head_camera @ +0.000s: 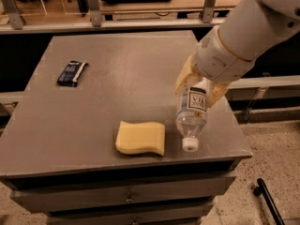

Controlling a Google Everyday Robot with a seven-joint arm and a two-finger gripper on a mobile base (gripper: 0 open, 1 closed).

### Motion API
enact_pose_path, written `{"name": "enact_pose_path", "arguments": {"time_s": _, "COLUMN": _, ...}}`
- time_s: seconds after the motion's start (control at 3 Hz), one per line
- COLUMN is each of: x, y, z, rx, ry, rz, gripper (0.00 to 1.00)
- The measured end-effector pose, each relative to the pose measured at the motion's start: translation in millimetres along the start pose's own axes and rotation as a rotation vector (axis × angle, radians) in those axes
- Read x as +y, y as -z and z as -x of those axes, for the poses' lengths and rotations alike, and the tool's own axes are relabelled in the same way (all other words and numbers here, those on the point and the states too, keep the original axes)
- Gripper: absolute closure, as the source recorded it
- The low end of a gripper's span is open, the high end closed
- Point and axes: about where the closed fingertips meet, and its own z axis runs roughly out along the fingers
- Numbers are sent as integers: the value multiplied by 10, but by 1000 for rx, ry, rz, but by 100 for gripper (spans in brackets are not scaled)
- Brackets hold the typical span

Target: Move blue plastic bottle near sponge

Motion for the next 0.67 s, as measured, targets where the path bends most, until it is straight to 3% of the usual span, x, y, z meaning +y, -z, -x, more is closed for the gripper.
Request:
{"name": "enact_pose_path", "arguments": {"time_s": 0.33, "x": -113, "y": -111, "z": 92, "rx": -31, "ry": 36, "rz": -22, "gripper": 100}}
{"name": "enact_pose_path", "arguments": {"time_s": 0.67, "x": -96, "y": -176, "z": 203, "rx": -41, "ry": 28, "rz": -27, "gripper": 100}}
